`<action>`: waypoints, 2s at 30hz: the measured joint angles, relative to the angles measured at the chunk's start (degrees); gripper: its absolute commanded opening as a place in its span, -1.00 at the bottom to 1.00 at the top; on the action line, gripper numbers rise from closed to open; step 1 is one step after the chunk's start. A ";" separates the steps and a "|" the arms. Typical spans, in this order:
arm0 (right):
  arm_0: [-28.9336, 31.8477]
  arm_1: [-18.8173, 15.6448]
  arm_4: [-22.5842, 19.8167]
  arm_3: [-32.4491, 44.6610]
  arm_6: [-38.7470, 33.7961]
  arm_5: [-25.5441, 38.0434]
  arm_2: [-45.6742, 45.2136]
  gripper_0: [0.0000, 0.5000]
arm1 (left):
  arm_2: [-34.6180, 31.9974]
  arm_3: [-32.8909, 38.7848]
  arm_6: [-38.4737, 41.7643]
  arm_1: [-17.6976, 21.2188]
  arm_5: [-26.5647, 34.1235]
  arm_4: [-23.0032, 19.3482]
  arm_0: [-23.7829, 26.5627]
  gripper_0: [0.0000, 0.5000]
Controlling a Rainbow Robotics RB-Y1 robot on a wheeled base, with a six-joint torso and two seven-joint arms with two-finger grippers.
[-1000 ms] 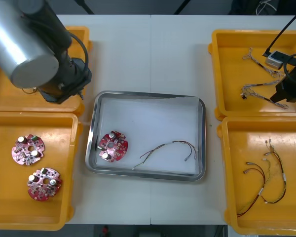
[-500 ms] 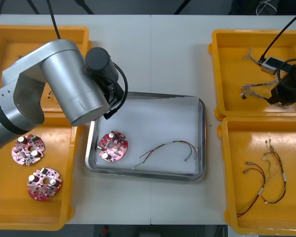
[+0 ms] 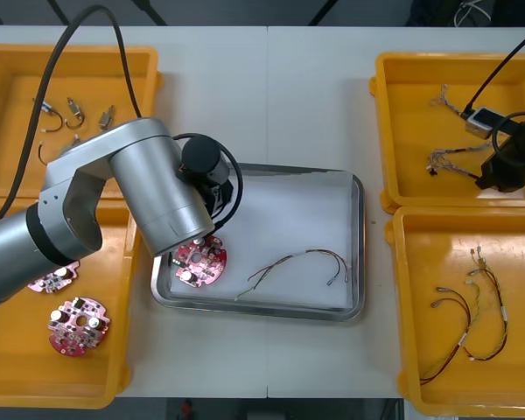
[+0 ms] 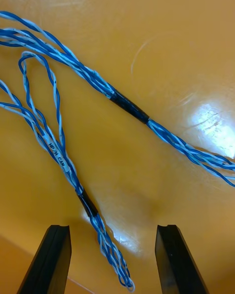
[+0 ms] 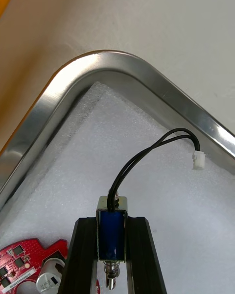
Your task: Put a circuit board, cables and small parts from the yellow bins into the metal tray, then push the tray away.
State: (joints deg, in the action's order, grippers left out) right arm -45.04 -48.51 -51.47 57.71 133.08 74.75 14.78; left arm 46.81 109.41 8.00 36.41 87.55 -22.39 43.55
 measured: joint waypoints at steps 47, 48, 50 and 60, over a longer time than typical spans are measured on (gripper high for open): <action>-0.98 1.27 -0.58 5.62 0.37 9.12 -3.45 -1.00 | -14.49 6.49 0.02 8.44 9.92 -19.84 4.61 1.00; -0.98 1.27 -0.73 6.19 0.55 10.34 -4.62 -1.00 | -15.56 6.44 0.02 9.41 10.35 -21.29 5.21 1.00; -0.98 1.27 -1.07 7.40 0.67 12.90 -6.90 -1.00 | -17.61 5.86 0.01 11.19 10.57 -23.71 6.27 1.00; -0.98 1.27 -3.95 12.96 0.66 25.10 -16.43 -1.00 | -25.19 -10.76 -5.00 15.99 7.58 -30.54 10.82 1.00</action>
State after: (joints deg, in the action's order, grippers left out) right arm -46.02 -47.24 -55.42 70.67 133.75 99.86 -1.65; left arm 21.62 98.65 3.00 52.40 95.13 -52.92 54.37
